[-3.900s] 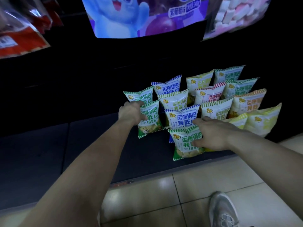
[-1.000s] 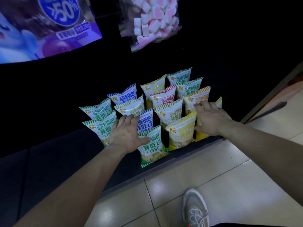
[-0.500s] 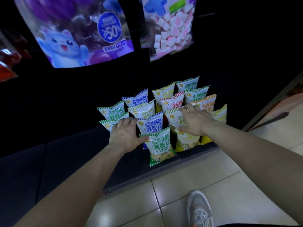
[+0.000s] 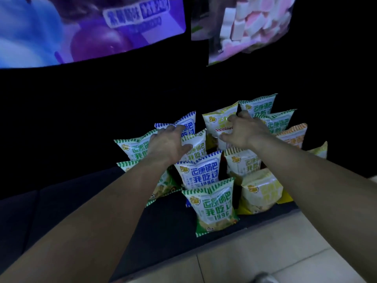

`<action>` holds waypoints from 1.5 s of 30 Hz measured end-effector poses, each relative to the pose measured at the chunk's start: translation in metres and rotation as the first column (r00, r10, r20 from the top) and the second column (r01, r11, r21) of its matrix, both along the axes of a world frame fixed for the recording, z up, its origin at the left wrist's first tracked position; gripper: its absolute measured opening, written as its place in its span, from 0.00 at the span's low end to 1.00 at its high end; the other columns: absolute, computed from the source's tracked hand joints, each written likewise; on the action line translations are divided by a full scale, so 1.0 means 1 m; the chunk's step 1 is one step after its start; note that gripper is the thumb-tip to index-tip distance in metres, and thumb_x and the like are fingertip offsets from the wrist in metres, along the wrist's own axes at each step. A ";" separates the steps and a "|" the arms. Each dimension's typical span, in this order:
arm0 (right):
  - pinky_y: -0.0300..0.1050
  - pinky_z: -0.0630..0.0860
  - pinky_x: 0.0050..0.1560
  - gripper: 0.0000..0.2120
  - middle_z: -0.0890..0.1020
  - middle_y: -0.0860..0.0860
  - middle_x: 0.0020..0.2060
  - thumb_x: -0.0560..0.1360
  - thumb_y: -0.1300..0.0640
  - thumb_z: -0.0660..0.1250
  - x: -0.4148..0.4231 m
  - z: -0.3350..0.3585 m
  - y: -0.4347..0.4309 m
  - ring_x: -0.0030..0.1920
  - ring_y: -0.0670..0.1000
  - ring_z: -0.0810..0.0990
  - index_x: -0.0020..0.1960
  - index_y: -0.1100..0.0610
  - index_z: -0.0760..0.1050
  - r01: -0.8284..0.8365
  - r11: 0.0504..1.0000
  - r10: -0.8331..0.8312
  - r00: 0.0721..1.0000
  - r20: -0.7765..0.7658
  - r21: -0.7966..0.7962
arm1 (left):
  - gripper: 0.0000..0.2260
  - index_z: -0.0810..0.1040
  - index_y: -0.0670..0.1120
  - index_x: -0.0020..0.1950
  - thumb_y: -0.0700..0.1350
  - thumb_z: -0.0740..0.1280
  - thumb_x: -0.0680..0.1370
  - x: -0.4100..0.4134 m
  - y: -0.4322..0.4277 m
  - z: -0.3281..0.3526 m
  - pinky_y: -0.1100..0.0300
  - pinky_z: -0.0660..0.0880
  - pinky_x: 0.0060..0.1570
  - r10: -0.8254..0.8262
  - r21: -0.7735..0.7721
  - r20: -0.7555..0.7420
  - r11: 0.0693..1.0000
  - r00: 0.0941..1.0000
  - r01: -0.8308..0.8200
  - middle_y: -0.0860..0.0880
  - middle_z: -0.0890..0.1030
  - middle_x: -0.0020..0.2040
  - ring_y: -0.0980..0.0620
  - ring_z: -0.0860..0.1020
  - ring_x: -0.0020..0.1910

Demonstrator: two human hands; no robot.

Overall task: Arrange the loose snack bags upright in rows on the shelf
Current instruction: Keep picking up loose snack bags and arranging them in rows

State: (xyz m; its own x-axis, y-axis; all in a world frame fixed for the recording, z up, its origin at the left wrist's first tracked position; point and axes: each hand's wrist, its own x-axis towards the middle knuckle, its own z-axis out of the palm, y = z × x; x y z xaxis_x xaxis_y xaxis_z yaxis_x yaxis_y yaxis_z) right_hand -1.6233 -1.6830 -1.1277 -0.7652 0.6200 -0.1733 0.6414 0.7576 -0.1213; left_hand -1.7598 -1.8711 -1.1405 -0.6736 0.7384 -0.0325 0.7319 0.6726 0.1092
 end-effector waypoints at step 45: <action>0.57 0.65 0.69 0.30 0.63 0.51 0.76 0.80 0.38 0.59 -0.013 -0.010 0.005 0.73 0.62 0.61 0.78 0.49 0.62 0.000 0.998 -0.015 0.975 -0.224 -0.065 | 0.21 0.73 0.53 0.69 0.56 0.68 0.77 -0.049 0.021 0.002 0.49 0.76 0.54 0.125 0.215 0.036 0.968 0.992 -0.130 0.47 0.73 0.66 0.44 0.73 0.63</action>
State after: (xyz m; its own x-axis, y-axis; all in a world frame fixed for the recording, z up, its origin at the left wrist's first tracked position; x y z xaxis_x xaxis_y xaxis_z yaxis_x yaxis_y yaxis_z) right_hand -1.6361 -1.6783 -1.1379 -0.7845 0.6190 -0.0377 0.5980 0.7389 -0.3105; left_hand -1.8090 -1.8502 -1.1384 -0.7633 0.6378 0.1029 0.6378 0.7186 0.2772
